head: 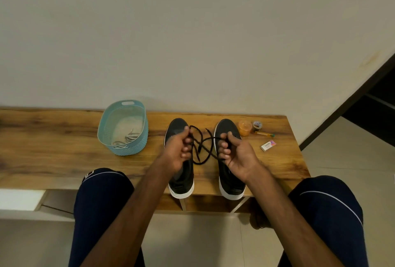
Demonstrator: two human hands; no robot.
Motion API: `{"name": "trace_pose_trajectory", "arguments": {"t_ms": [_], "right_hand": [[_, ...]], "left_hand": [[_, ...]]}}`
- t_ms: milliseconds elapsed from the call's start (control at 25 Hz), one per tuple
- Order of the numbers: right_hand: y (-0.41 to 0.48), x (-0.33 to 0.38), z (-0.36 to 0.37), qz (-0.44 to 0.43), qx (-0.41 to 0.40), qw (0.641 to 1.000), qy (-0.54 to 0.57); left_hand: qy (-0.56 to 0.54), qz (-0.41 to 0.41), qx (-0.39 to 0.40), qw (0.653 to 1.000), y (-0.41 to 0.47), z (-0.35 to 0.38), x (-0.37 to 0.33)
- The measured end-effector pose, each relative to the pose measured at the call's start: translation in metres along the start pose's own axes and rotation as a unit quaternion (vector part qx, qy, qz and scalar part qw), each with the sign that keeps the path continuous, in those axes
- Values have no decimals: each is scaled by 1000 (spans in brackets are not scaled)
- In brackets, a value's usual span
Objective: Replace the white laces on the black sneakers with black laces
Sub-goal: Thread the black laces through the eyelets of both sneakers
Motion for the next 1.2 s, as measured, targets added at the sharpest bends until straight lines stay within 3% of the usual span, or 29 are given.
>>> {"name": "trace_pose_trajectory", "arguments": {"t_ms": [80,160,200,280,320,360,400,440,520,560,640,760,880,960,1000,1080,1160,1200], "right_hand": [[0,-3,-6,37,-49,990,-124],[-1,-5,-7,69,-100,933,-339],[-1,-5,-9,68,-131,867,-476],[-2,-6,-5,-5,-196,702,-685],[-3,-4,1,-71,-217,646,-728],[-5,-3,6,-136,-222,622,-738],[-4,-3,9,-172,-214,635,-722],[-3,-3,9,-182,-189,685,-679],[0,-7,12,-93,-91,848,-514],[0,-10,13,-32,-48,906,-420],[0,-9,14,8,-10,959,-284],[3,6,12,-41,-33,987,-155],[4,18,9,-57,-65,984,-155],[4,22,7,-46,-51,981,-183],[4,22,8,-36,-35,980,-195],[3,20,8,-15,-6,972,-234],[2,17,6,-6,-1,960,-281],[2,15,5,-2,-4,957,-291]], "left_hand": [[70,47,-56,995,-4,-14,-12],[219,97,-79,968,-10,-13,-16],[322,127,-72,935,-14,-9,-15],[475,168,-14,864,-20,3,-5],[516,167,19,840,-22,9,1],[550,162,42,818,-24,13,7],[582,156,55,796,-25,16,13],[611,153,62,774,-25,18,17],[642,151,78,748,-26,22,23],[654,146,86,738,-26,24,26],[679,127,100,716,-25,27,29],[697,84,133,700,-24,26,35],[699,40,135,702,-26,23,44],[704,70,21,707,-23,16,37],[713,101,-64,691,-21,8,29],[751,114,-187,622,-14,-10,14],[778,48,-225,585,-3,-27,11],[772,18,-220,596,2,-32,13]]}}
Point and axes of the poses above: each hand's wrist, its own y-axis towards the middle knuckle, its own z-axis out of the palm, x = y × z, the point moved 2 cm from there along y, towards the middle knuckle, and after that the axes turned 13 degrees about x, right-handed, at the moved point
